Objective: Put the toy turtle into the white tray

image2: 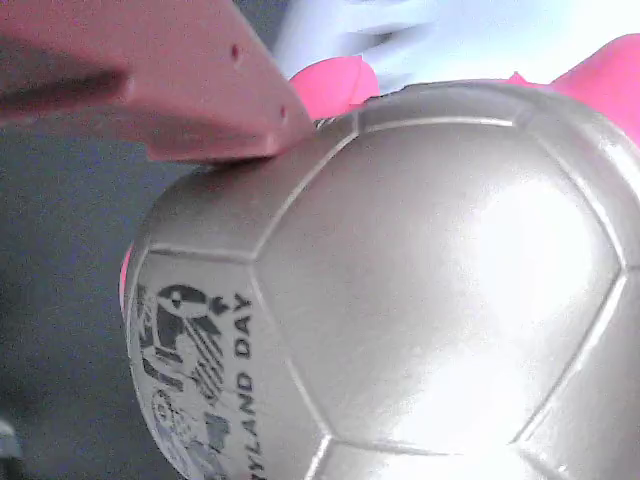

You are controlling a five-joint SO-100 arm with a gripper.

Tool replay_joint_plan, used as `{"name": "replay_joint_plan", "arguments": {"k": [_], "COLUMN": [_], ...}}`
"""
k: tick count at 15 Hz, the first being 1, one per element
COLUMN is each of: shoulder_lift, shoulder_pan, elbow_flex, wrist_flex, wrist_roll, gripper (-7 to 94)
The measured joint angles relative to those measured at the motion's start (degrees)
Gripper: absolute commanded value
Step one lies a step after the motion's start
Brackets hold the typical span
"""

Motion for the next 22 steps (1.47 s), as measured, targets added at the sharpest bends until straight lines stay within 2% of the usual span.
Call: {"name": "replay_joint_plan", "arguments": {"k": [1, 2, 4, 5, 8, 11, 14, 17, 19, 22], "shoulder_lift": [0.0, 0.0, 0.2, 1.7, 13.1, 31.9, 51.1, 72.0, 84.3, 99.5], "shoulder_pan": [0.0, 0.0, 0.0, 0.0, 2.3, 8.1, 13.5, 18.2, 21.7, 23.8], "elbow_flex": [0.0, 0.0, 0.0, 0.0, 2.3, 19.4, 41.0, 69.1, 87.8, 107.1], "wrist_flex": [0.4, 0.8, 0.8, 0.8, -3.0, -14.2, -20.7, -31.5, -36.1, -37.1], "wrist_roll": [0.0, 0.0, 0.4, 1.4, 8.3, 11.0, 11.0, 7.4, 6.5, 4.7], "gripper": [52, 43, 5, 0, 0, 0, 0, 0, 0, 0]}}
